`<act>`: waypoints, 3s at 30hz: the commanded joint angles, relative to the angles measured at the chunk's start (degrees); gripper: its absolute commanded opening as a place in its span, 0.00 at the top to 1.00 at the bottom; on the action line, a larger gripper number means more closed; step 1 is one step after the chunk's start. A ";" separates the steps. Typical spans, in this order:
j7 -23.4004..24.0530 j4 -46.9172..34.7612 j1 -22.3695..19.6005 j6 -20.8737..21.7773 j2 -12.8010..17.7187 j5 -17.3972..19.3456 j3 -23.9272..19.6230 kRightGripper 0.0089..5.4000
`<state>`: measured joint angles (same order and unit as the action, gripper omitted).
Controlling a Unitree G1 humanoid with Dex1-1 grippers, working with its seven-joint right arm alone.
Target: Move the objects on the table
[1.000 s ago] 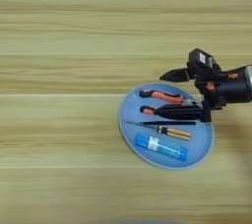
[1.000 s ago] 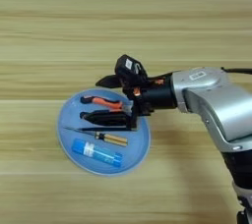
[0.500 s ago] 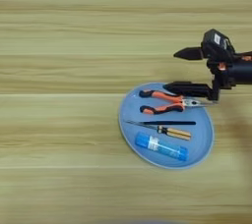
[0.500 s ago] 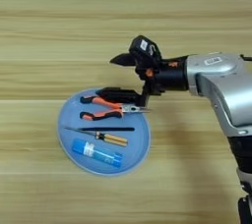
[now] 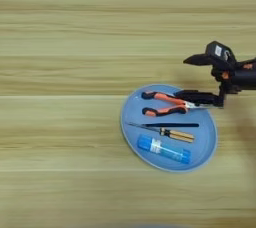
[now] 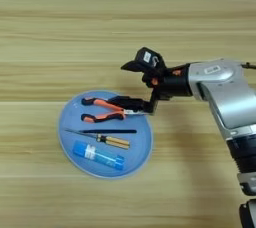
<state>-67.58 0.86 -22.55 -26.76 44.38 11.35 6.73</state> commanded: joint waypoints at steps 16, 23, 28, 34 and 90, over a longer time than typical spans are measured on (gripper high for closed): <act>-2.38 5.83 -3.04 6.93 0.76 -3.83 1.45 0.01; -2.99 5.09 -2.10 7.77 0.51 -4.41 1.69 0.01; -3.22 4.65 -1.67 7.76 0.00 -4.88 2.07 0.01; -2.70 6.12 -2.17 7.97 -0.94 -6.11 2.87 0.01; -1.33 13.13 -5.42 7.74 -5.78 -11.48 5.68 0.57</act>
<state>-70.48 16.51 -23.71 -19.66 37.21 -0.41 14.16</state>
